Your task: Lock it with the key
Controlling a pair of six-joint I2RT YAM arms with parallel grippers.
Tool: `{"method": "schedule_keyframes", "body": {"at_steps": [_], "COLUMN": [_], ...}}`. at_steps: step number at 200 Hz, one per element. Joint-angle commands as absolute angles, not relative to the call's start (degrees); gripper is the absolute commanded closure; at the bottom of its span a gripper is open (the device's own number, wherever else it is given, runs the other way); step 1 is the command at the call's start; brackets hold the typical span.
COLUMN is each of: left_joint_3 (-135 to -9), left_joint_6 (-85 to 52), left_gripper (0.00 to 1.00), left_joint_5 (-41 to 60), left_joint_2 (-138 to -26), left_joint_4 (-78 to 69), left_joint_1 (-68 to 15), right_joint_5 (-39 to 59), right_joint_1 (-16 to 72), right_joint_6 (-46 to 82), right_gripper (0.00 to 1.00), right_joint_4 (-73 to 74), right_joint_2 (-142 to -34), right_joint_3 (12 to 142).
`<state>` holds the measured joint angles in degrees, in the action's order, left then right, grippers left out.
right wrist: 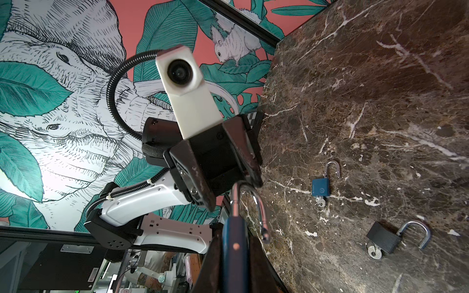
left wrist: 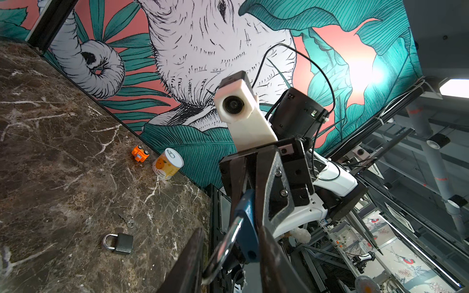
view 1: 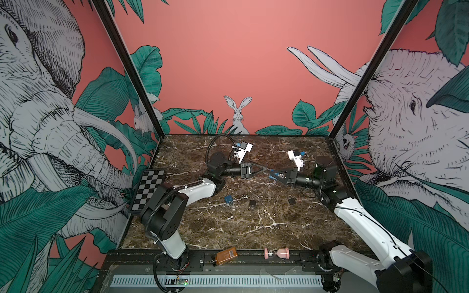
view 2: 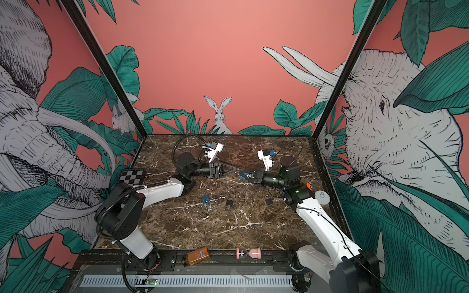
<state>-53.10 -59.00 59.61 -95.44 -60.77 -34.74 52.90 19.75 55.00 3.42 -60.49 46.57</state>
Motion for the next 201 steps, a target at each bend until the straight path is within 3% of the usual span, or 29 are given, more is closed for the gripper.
{"method": "schedule_keyframes", "body": {"at_steps": [1, 51, 63, 88, 109, 142, 165, 201], "left_joint_3": [-52.5, -52.7, -52.9, -52.9, -52.9, -53.2, -53.1, -52.7], "left_joint_6": [-59.4, -60.0, -60.1, -59.3, -59.1, -59.6, -59.6, -61.6], "left_gripper": [0.66, 0.75, 0.82, 0.87, 1.00, 1.00, 1.00, 1.00], "left_joint_5": [61.0, 61.2, 61.4, 61.4, 61.3, 59.6, 58.6, 57.7], "left_joint_2": [-92.9, -93.2, -93.3, -93.3, -93.3, -93.3, -93.7, -94.9], "left_joint_4": [-63.0, -62.9, -62.8, -61.7, -61.1, -59.5, -58.9, -61.4], "left_joint_1": [-35.2, -35.5, -35.8, -36.1, -36.1, -35.9, -35.5, -34.4], "right_joint_5": [53.7, 53.0, 53.3, 52.9, 52.5, 52.2, 51.5, 51.5], "right_joint_1": [19.3, 18.9, 18.9, 18.8, 18.8, 18.6, 18.0, 16.1], "right_joint_6": [55.3, 52.4, 52.0, 50.9, 49.7, 47.0, 45.8, 46.0], "right_gripper": [1.00, 1.00, 1.00, 1.00, 1.00, 1.00, 0.84, 0.80], "right_joint_4": [8.0, 5.4, 5.6, 5.8, 5.1, 3.3, 2.4, 2.2], "right_joint_2": [-60.4, -60.0, -60.0, -59.6, -59.7, -59.6, -58.4, -56.5], "right_joint_3": [48.3, 48.4, 48.2, 47.9, 48.0, 48.1, 47.9, 46.7]}}
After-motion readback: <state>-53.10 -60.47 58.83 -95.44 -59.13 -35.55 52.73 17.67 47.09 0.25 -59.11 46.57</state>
